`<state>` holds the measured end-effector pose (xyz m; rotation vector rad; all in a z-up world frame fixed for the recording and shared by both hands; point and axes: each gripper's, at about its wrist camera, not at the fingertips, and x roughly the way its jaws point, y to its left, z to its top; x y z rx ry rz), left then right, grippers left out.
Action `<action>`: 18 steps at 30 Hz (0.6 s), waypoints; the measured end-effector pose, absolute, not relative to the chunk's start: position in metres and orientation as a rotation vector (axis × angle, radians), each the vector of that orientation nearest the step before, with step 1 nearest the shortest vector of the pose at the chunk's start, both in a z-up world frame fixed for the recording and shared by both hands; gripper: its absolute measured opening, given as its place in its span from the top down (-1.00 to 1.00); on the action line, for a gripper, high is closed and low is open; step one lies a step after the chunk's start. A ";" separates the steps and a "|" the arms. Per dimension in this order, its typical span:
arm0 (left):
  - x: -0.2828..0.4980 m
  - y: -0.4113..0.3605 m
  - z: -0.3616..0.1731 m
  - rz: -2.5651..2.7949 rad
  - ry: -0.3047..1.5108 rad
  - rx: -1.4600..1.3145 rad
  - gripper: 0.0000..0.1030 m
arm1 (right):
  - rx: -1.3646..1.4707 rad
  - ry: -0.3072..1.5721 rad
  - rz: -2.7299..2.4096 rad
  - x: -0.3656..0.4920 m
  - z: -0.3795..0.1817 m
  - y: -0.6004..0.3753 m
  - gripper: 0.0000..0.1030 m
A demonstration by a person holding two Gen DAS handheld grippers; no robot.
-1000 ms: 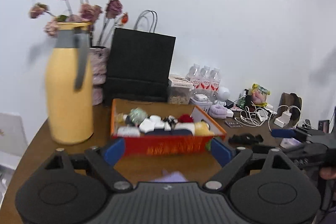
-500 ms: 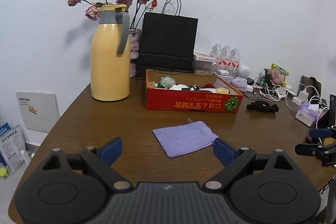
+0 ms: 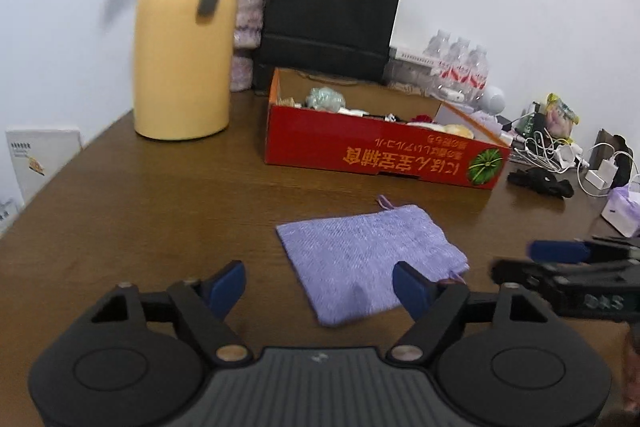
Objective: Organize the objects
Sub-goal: 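Grasp the lavender pouch with both tools together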
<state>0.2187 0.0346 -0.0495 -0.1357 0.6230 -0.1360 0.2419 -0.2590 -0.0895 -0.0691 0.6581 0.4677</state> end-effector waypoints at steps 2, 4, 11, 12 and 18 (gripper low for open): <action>0.237 0.035 -0.056 -0.142 0.678 -0.169 -0.12 | -0.065 0.663 0.479 0.263 -0.094 -0.247 -0.24; 0.248 0.034 -0.060 -0.123 0.682 -0.173 0.00 | -0.072 0.675 0.487 0.281 -0.100 -0.232 -0.20; 0.255 0.029 -0.063 -0.125 0.684 -0.134 0.82 | -0.117 0.686 0.475 0.298 -0.115 -0.208 0.50; 0.255 0.029 -0.062 -0.120 0.686 -0.136 0.84 | -0.115 0.684 0.482 0.294 -0.114 -0.209 0.61; 0.230 0.019 -0.039 -0.171 0.643 -0.108 0.90 | -0.063 0.619 0.510 0.256 -0.087 -0.231 0.84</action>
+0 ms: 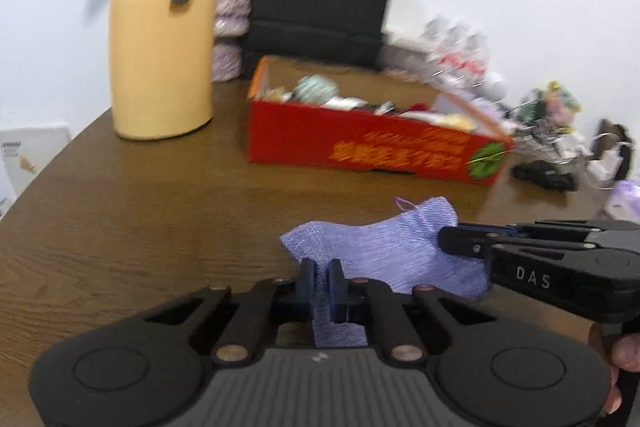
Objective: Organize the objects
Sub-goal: 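Grasp the lavender pouch with both tools together, then carry the lavender pouch into the box and open both tools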
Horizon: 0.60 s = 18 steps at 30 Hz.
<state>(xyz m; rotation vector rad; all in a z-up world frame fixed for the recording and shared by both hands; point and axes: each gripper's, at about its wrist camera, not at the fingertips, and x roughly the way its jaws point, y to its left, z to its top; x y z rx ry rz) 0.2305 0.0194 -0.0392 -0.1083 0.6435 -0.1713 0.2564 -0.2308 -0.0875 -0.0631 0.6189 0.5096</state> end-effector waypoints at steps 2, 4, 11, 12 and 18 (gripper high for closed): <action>0.212 0.013 -0.024 -0.216 0.612 -0.103 0.90 | -0.063 0.573 0.508 0.231 -0.074 -0.240 0.84; 0.192 0.006 -0.013 -0.253 0.591 -0.102 0.90 | -0.044 0.543 0.513 0.202 -0.066 -0.256 0.83; 0.138 -0.024 -0.003 -0.367 0.585 -0.083 0.90 | 0.065 0.564 0.438 0.128 -0.068 -0.306 0.83; 0.134 -0.028 -0.002 -0.376 0.589 -0.077 0.90 | 0.075 0.562 0.432 0.123 -0.067 -0.311 0.83; 0.111 -0.037 0.007 -0.400 0.561 -0.042 0.90 | 0.072 0.490 0.416 0.104 -0.052 -0.320 0.83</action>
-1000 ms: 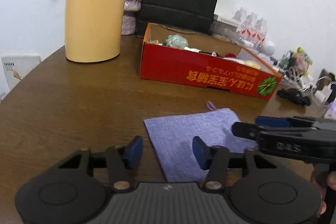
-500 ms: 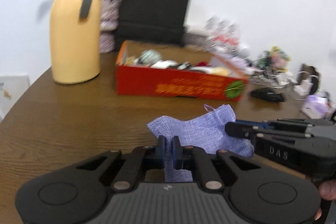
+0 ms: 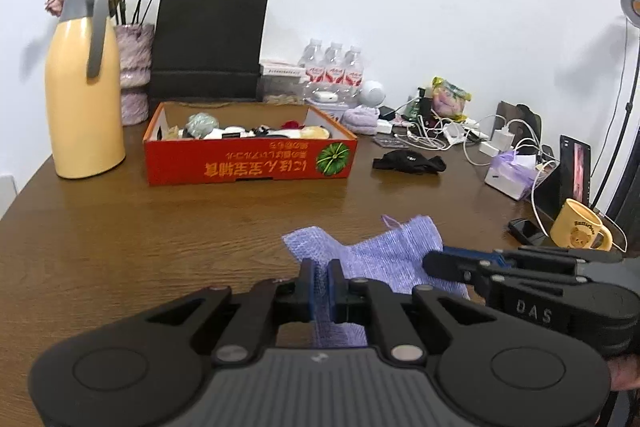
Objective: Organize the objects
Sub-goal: 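Carry the lavender pouch into the box and open both tools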
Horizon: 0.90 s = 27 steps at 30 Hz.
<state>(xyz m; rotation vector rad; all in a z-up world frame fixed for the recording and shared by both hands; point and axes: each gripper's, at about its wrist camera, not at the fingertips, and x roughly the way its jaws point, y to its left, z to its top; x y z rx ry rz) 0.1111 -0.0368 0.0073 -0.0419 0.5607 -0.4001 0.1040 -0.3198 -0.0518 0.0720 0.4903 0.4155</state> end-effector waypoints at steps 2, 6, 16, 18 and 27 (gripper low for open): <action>0.107 -0.036 0.008 -0.399 0.556 -0.046 0.90 | 0.077 0.491 0.415 0.105 -0.053 -0.321 0.83; 0.115 -0.031 0.005 -0.389 0.564 -0.058 0.90 | 0.087 0.507 0.419 0.116 -0.059 -0.319 0.83; 0.271 -0.023 0.048 -0.459 0.502 -0.031 0.91 | 0.075 0.425 0.492 0.257 -0.006 -0.295 0.83; 0.321 -0.022 0.059 -0.463 0.520 -0.041 0.91 | 0.076 0.446 0.505 0.308 0.003 -0.283 0.83; 0.516 -0.022 0.038 -0.248 0.643 0.061 0.90 | 0.087 0.678 0.432 0.518 -0.024 -0.219 0.84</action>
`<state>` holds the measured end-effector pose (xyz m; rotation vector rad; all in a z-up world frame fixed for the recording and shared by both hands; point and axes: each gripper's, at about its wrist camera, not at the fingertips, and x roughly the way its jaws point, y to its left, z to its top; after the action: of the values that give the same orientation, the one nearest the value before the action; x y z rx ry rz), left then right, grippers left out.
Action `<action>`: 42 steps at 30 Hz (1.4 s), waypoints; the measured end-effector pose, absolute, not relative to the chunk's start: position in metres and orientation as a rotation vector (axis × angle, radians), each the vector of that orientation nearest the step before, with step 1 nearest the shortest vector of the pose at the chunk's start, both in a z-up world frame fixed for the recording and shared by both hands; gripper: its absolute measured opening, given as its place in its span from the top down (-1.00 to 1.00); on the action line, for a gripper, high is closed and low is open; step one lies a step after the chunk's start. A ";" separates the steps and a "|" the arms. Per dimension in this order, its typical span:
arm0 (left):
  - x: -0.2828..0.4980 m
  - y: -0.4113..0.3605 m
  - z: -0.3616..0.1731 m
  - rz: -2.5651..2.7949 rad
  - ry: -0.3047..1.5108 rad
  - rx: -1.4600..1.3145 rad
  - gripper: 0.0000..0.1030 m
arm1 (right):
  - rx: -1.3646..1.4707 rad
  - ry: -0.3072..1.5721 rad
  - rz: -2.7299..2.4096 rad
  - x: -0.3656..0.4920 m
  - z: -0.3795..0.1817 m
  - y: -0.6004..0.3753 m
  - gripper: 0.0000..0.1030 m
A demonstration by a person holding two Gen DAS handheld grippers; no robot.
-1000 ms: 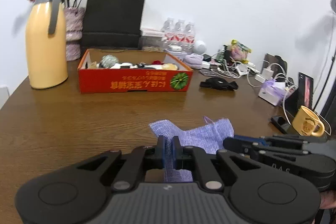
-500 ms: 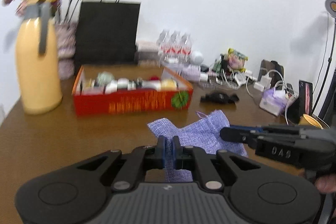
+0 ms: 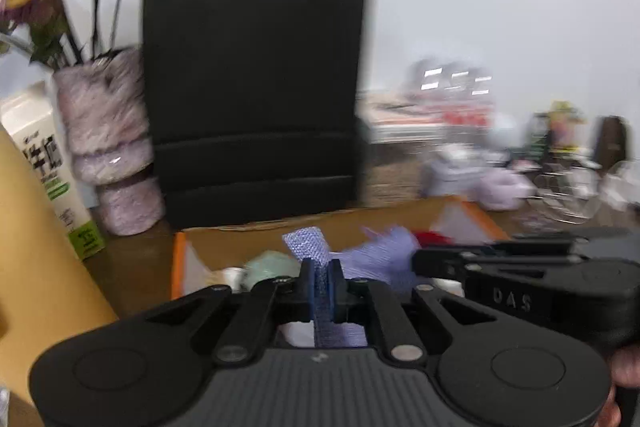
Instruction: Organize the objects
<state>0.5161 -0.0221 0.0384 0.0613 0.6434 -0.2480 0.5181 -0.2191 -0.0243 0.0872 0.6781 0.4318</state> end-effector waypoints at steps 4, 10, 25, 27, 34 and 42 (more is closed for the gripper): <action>0.552 -0.019 0.000 -0.192 0.711 0.132 0.84 | 0.013 0.760 0.397 0.550 -0.065 -0.194 0.84; 0.547 -0.001 -0.004 -0.195 0.704 0.062 0.19 | 0.008 0.738 0.408 0.546 -0.057 -0.191 0.12; 0.317 -0.008 0.064 -0.297 0.524 0.108 -0.57 | -0.019 0.557 0.478 0.358 0.001 -0.271 -0.84; 0.271 -0.002 0.064 -0.290 0.491 0.058 -0.71 | -0.038 0.537 0.512 0.312 0.001 -0.280 -0.95; 0.128 0.004 0.046 -0.153 0.418 -0.013 -0.97 | -0.050 0.484 0.467 0.158 -0.008 -0.308 -1.00; 0.040 0.003 0.024 -0.051 0.530 -0.012 -0.99 | 0.052 0.548 0.406 0.058 -0.041 -0.321 -1.00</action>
<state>0.0401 0.0026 0.0235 -0.0123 0.5296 -0.0514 0.0577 -0.3214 -0.0415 0.0520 0.5478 0.4056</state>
